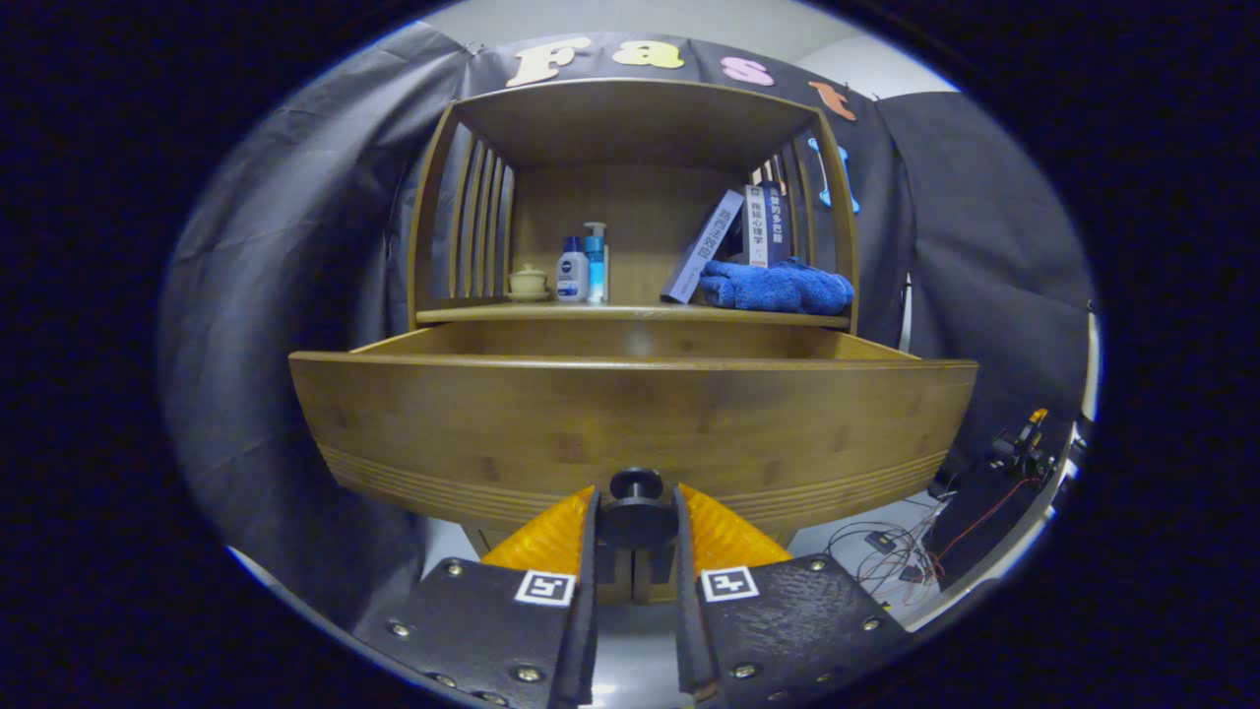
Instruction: Pull open the drawer, take out the items inside it, and place them on the countertop above the cabinet.
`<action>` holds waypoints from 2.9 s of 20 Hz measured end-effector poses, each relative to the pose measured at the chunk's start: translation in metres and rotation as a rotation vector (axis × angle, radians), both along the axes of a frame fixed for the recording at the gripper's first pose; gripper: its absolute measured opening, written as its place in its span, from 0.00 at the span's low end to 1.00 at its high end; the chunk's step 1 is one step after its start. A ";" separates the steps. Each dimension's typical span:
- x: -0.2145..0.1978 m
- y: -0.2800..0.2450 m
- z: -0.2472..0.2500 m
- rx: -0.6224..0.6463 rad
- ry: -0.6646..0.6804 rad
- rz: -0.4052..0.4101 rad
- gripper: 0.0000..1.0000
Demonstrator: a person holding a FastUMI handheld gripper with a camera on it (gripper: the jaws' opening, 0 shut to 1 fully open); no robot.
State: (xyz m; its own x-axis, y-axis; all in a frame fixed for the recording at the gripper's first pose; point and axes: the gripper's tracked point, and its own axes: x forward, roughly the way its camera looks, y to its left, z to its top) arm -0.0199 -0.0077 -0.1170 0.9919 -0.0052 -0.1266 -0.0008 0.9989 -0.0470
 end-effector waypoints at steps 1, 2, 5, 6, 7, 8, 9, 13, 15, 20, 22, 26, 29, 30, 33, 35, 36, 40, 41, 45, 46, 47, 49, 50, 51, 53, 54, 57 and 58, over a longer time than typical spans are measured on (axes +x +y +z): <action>-0.001 0.000 0.000 0.003 -0.001 0.001 0.32; -0.001 0.001 0.000 0.010 0.003 0.007 0.32; 0.000 0.001 -0.001 0.035 0.063 0.005 0.32; 0.000 0.000 -0.002 0.026 0.090 -0.002 0.32; -0.003 0.002 0.005 0.020 0.092 -0.001 0.37; -0.003 0.004 0.019 0.022 0.059 -0.001 0.40; -0.004 0.008 0.038 0.022 0.015 0.005 0.47; -0.005 0.020 0.090 0.052 0.007 0.016 0.90; 0.007 0.022 0.105 0.111 0.072 0.019 0.98; 0.062 0.009 0.107 0.159 0.291 -0.037 0.99; 0.087 0.000 0.102 0.154 0.348 -0.094 1.00; 0.125 -0.007 0.076 0.119 0.510 -0.123 1.00; 0.135 -0.011 0.053 0.140 0.652 -0.136 1.00; 0.138 -0.016 0.044 0.143 0.695 -0.154 0.99; 0.142 -0.015 0.010 0.187 0.837 -0.146 0.99; 0.131 -0.006 -0.011 0.232 0.943 -0.121 0.98; 0.128 -0.005 -0.016 0.228 0.972 -0.128 0.95; 0.135 0.001 -0.028 0.245 1.014 -0.120 0.75; 0.135 0.002 -0.015 0.260 1.005 -0.113 0.64; 0.132 0.003 -0.027 0.190 0.987 -0.059 0.36; 0.132 0.002 -0.028 0.165 0.981 -0.050 0.36; 0.131 0.003 -0.025 0.152 0.966 -0.044 0.36; 0.133 0.009 -0.015 0.148 0.933 -0.020 0.36; 0.134 0.011 -0.006 0.152 0.905 -0.007 0.36; 0.134 0.013 0.003 0.158 0.877 0.006 0.36; 0.128 0.017 0.026 0.178 0.817 0.024 0.36; 0.123 0.018 0.038 0.191 0.788 0.032 0.36; 0.121 0.023 0.077 0.219 0.694 0.056 0.36; 0.117 0.027 0.091 0.222 0.665 0.067 0.36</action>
State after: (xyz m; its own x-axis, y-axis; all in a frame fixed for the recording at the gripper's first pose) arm 0.0968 0.0188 -0.0262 0.7009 0.1495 -0.6974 -0.0207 0.9816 0.1896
